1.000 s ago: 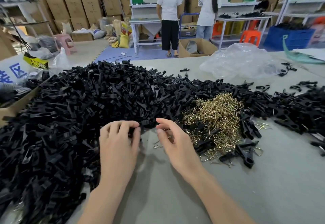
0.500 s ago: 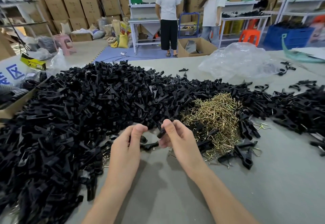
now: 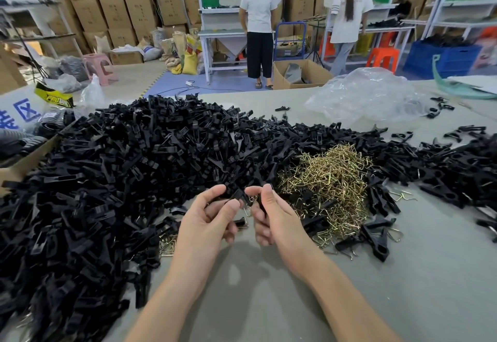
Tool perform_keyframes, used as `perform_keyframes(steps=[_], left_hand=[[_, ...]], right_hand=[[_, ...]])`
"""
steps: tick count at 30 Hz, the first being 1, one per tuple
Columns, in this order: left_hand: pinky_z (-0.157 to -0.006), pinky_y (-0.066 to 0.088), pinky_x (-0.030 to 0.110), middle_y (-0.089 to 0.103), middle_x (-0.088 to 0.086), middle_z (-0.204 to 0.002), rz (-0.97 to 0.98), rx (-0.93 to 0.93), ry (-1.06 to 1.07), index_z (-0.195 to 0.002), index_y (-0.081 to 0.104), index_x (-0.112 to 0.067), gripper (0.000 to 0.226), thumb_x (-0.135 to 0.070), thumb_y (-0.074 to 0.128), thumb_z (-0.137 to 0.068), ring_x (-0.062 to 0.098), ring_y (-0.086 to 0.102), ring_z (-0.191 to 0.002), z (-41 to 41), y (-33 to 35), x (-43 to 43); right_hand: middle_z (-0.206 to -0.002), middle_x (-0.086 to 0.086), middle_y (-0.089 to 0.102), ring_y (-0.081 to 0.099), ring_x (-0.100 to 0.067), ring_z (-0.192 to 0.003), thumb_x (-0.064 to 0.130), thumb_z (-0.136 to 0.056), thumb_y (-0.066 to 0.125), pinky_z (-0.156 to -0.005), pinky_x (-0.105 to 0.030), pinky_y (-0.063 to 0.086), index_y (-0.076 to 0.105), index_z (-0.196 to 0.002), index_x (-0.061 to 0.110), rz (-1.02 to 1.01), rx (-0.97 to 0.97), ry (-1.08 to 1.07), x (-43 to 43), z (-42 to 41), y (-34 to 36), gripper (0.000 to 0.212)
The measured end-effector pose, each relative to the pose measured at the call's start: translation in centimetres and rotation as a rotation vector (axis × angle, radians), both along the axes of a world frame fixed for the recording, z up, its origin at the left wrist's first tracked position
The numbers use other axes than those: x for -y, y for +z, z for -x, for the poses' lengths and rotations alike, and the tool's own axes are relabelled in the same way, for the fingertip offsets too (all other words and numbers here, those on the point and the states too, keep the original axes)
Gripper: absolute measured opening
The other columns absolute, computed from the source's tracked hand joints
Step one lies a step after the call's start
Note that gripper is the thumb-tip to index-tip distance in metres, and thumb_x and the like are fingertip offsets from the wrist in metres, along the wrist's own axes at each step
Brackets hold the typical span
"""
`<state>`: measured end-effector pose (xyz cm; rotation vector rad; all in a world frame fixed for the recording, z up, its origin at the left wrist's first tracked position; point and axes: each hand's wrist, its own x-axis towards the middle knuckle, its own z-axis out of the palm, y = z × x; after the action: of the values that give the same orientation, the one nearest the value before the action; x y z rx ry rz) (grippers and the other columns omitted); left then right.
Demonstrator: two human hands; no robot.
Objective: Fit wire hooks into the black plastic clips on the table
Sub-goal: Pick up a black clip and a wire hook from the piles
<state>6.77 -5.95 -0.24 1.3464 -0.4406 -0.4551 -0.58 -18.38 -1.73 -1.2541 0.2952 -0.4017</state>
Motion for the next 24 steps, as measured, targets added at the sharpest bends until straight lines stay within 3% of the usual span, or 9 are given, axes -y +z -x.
perform_keyframes(steps=[3, 6, 9, 14, 19, 22, 24], left_hand=[[-0.063, 0.053, 0.017, 0.072, 0.000, -0.077, -0.048, 0.039, 0.014, -0.111, 0.069, -0.024, 0.024, -0.022, 0.071, -0.088, 0.010, 0.063, -0.063, -0.29, -0.38, -0.08], [-0.061, 0.055, 0.023, 0.068, 0.002, -0.070, -0.030, 0.047, 0.002, -0.109, 0.069, -0.023, 0.017, -0.022, 0.068, -0.092, 0.014, 0.062, -0.062, -0.33, -0.60, -0.23], [-0.063, 0.055, 0.031, 0.062, -0.002, -0.067, -0.051, 0.107, 0.025, -0.108, 0.073, -0.038, 0.020, -0.025, 0.062, -0.097, 0.011, 0.058, -0.061, -0.31, -0.74, -0.23], [-0.059, 0.053, 0.024, 0.067, -0.004, -0.085, -0.024, 0.032, 0.026, -0.114, 0.068, -0.040, 0.039, -0.010, 0.046, -0.102, 0.010, 0.061, -0.067, -0.09, -0.46, -0.05], [-0.061, 0.048, 0.015, 0.065, -0.007, -0.071, -0.101, 0.248, 0.113, -0.105, 0.059, -0.037, 0.019, -0.020, 0.054, -0.099, 0.008, 0.059, -0.060, 0.34, -0.67, -0.11], [-0.060, 0.046, 0.008, 0.065, -0.004, -0.067, -0.121, 0.265, 0.099, -0.107, 0.066, -0.033, 0.018, -0.018, 0.059, -0.097, 0.004, 0.061, -0.060, 0.26, -0.42, -0.12], [-0.065, 0.050, 0.010, 0.071, 0.001, -0.076, -0.096, 0.214, 0.043, -0.112, 0.066, -0.031, 0.024, -0.014, 0.060, -0.097, 0.007, 0.068, -0.068, 0.23, -0.22, -0.10]], right_hand=[[-0.075, 0.005, 0.056, 0.048, -0.009, -0.056, 0.026, -0.109, 0.038, -0.050, -0.024, 0.042, 0.058, -0.121, 0.016, -0.019, 0.008, 0.038, -0.09, 0.01, -0.06, 0.025], [-0.092, -0.001, 0.069, 0.065, -0.014, -0.073, 0.017, -0.108, 0.042, -0.063, -0.029, 0.055, 0.062, -0.118, 0.015, 0.010, 0.012, 0.040, -0.15, -0.04, -0.07, 0.022], [-0.095, 0.007, 0.074, 0.065, -0.003, -0.084, 0.016, -0.104, 0.053, -0.078, -0.026, 0.057, 0.075, -0.106, 0.024, 0.064, 0.005, -0.005, -0.03, -0.06, -0.07, 0.023], [-0.092, 0.010, 0.073, 0.065, -0.004, -0.088, 0.018, -0.098, 0.063, -0.082, -0.025, 0.055, 0.078, -0.107, 0.027, 0.022, -0.013, -0.034, 0.23, 0.02, -0.09, 0.020], [-0.096, 0.005, 0.074, 0.069, -0.010, -0.092, 0.013, -0.095, 0.067, -0.079, -0.023, 0.055, 0.079, -0.105, 0.029, 0.002, 0.032, -0.096, 0.34, 0.10, 0.05, 0.022], [-0.101, 0.002, 0.076, 0.072, -0.013, -0.094, 0.013, -0.094, 0.069, -0.080, -0.022, 0.056, 0.079, -0.103, 0.032, -0.006, 0.047, -0.104, 0.40, 0.17, 0.15, 0.024], [-0.106, -0.001, 0.077, 0.074, -0.015, -0.096, 0.011, -0.093, 0.069, -0.082, -0.025, 0.058, 0.079, -0.103, 0.031, 0.000, 0.051, -0.100, 0.36, 0.20, 0.17, 0.024]])
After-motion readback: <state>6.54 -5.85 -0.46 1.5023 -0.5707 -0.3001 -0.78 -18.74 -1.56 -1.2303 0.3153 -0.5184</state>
